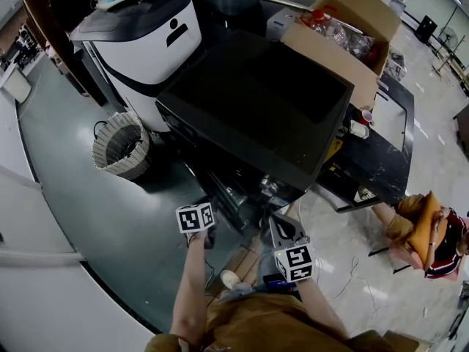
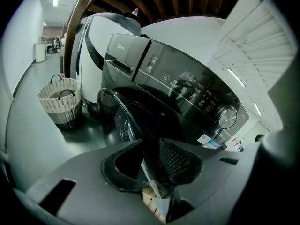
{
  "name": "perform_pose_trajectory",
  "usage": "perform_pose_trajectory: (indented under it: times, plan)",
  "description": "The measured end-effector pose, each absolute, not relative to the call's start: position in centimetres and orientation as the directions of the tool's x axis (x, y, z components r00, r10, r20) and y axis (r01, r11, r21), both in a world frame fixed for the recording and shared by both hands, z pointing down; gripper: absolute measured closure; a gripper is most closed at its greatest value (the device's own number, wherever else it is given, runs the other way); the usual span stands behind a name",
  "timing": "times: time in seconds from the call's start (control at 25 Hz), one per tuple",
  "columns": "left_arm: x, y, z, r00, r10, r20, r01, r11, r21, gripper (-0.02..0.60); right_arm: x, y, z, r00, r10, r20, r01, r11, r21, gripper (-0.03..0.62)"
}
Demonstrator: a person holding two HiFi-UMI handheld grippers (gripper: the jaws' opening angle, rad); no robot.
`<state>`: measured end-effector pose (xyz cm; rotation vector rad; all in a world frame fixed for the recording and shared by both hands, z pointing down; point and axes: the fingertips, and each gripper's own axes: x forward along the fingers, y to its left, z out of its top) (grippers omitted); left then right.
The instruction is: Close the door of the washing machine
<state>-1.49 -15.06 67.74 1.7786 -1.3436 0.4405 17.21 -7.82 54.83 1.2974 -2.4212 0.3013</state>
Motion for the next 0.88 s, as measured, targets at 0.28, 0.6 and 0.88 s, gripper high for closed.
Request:
perform_pose_trajectory:
  times: [0.28, 0.6, 0.88]
  plan:
    - [-0.5, -16.0, 67.8, 0.379, -0.614, 0.692, -0.902, -0.079, 0.423, 0.449, 18.3, -8.1, 55.1, -0.487, -0.764, 0.423, -0.846, 0.533, -0.011, 0.582]
    - [0.6, -17.0, 67.8, 0.395, -0.612, 0.685, -0.893, -0.082, 0.442, 0.445, 19.4, -8.4, 55.3, -0.467, -0.77, 0.434, -0.858, 0.514, -0.011, 0.582]
    - [1.5, -18.0, 68.0, 0.401, -0.62, 0.675, -0.886, -0.076, 0.457, 0.443, 20.1, -8.8, 55.7, -0.46, -0.772, 0.439, -0.862, 0.507, -0.012, 0.582]
